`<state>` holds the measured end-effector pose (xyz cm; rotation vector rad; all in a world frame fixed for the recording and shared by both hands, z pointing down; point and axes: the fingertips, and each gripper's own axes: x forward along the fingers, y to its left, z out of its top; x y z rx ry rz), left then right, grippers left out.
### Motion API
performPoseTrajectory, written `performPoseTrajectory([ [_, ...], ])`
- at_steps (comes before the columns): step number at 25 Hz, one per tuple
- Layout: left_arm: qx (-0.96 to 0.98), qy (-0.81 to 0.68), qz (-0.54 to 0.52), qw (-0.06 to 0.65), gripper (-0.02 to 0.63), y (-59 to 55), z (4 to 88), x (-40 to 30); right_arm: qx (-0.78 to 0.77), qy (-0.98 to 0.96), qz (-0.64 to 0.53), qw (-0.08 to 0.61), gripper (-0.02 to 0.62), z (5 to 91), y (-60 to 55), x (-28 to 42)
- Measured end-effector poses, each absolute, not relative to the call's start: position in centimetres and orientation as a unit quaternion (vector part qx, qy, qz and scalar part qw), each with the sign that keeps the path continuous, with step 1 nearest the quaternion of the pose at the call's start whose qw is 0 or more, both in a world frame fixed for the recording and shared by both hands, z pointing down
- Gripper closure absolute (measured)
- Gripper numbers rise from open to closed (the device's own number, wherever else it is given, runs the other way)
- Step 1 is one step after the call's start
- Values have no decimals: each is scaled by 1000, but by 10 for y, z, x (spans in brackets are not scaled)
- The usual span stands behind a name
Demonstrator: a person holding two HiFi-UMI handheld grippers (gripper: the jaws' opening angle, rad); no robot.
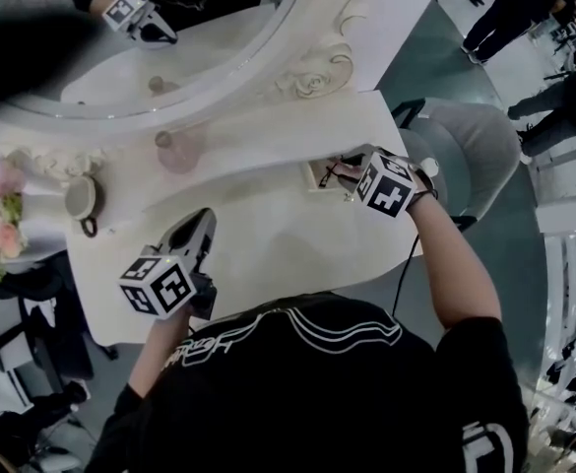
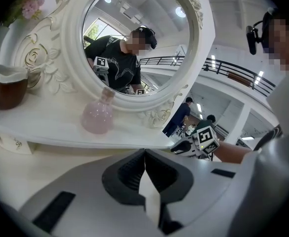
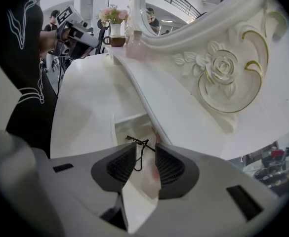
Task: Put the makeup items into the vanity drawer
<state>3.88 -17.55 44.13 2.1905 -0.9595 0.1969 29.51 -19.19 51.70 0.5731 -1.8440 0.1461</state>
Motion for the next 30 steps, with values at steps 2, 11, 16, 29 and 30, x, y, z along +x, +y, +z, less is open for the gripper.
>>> performPoseTrajectory([
  [2,851,-371,76,364,583,-174,443,38,259,-789,68,553,435,513,-193,294],
  [11,863,-352,69,357,583,-159,432,39,355,-850,96,378,383,456,-171,253],
  [16,876,-340,51,339,583,-150,411,42,382,-892,126,206,387,402,-144,212],
  [29,909,-304,22,283,583,-101,356,34,384,-913,137,-7,569,327,-82,156],
  [30,912,-303,18,277,583,-99,351,33,384,-914,135,-7,569,325,-81,153],
])
